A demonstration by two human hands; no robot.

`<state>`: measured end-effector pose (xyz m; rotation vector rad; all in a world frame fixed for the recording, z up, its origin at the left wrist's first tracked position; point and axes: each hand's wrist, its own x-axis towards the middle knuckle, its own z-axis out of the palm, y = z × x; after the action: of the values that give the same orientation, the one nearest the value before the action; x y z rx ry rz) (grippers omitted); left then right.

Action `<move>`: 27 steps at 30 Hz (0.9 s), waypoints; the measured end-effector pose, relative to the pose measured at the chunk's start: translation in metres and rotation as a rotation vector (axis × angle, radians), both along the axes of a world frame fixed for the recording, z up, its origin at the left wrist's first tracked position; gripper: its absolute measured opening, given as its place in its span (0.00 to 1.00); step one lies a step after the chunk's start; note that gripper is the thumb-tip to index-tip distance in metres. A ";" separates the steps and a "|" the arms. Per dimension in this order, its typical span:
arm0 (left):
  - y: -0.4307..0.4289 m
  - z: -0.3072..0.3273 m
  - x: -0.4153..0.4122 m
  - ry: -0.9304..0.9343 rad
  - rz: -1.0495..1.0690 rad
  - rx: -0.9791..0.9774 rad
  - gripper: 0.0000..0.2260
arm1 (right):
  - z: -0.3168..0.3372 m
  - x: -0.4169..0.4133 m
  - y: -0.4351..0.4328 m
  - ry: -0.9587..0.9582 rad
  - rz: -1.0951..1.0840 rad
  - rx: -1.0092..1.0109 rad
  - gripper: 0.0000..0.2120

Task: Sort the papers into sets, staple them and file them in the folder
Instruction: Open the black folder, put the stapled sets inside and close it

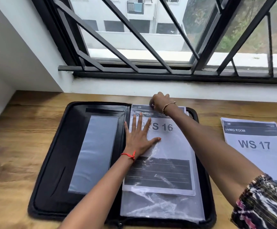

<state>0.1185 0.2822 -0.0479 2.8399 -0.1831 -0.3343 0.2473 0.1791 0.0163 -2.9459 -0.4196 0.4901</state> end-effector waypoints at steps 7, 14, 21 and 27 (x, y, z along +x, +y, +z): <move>-0.001 0.006 -0.003 0.022 -0.003 -0.006 0.43 | 0.003 -0.029 0.000 -0.008 0.042 -0.035 0.13; -0.002 0.011 -0.011 -0.004 0.010 -0.036 0.41 | -0.004 -0.047 0.000 0.071 -0.019 -0.050 0.15; 0.007 0.010 -0.030 -0.013 0.085 -0.086 0.41 | 0.002 -0.055 0.003 0.104 -0.021 -0.085 0.19; 0.014 0.009 -0.048 -0.021 0.092 -0.089 0.39 | -0.005 -0.075 0.003 -0.031 0.008 -0.099 0.18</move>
<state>0.0704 0.2961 -0.0385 2.7539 -0.0699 -0.2708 0.1725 0.1825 0.0114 -3.0519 -0.4233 0.4803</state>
